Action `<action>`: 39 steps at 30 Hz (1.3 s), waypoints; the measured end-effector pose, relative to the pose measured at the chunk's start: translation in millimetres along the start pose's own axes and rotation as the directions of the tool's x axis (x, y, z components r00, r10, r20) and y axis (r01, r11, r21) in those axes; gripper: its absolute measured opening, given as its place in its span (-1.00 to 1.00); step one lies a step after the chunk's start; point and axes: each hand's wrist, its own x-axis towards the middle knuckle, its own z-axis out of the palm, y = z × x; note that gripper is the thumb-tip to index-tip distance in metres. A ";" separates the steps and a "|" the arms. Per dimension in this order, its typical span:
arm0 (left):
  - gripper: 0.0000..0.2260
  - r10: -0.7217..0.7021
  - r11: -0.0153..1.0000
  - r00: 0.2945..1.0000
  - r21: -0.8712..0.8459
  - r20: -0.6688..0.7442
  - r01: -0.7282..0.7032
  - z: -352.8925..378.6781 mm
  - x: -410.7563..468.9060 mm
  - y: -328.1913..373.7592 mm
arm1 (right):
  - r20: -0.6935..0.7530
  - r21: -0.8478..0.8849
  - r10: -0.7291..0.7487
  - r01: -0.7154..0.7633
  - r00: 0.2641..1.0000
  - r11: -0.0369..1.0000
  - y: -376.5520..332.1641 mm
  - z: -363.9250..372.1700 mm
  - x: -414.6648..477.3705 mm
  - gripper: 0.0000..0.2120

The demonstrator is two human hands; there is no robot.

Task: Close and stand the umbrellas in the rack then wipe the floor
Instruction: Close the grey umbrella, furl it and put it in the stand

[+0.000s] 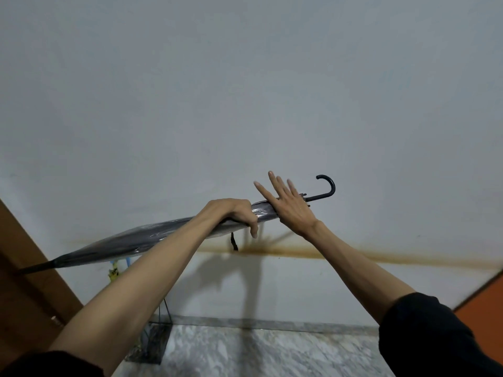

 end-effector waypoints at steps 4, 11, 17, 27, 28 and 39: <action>-0.43 0.006 0.998 0.998 -0.058 0.065 -0.002 -1.4 1.4 1.7 | 0.064 -0.033 0.017 -0.015 0.998 0.999 4.1 -3.9 0.8 -0.05; -0.44 0.015 0.998 1.000 -0.058 -0.014 -0.016 -1.2 2.8 -11.5 | 0.128 0.054 0.028 -0.035 0.991 0.998 1.7 -8.5 6.5 -0.71; -0.71 0.312 0.917 0.803 0.383 -0.508 -0.114 13.5 8.4 -23.3 | 0.342 0.309 0.121 -0.233 0.932 0.922 -4.4 -15.0 14.4 -0.90; -0.90 0.222 0.967 0.825 0.229 -0.520 -0.115 13.8 7.9 -17.6 | 0.041 -0.001 0.091 -0.091 0.995 0.996 -16.3 -9.8 15.5 0.22; -0.89 0.183 0.979 0.861 0.165 -0.474 -0.117 12.1 7.6 -17.3 | -0.019 -0.026 0.079 -0.079 0.997 0.997 -15.6 -7.4 13.2 0.17; -0.81 0.082 0.997 0.982 0.019 -0.173 -0.080 1.8 2.8 -19.0 | 0.149 0.135 0.083 -0.103 0.985 0.985 -9.1 -8.3 10.0 -0.87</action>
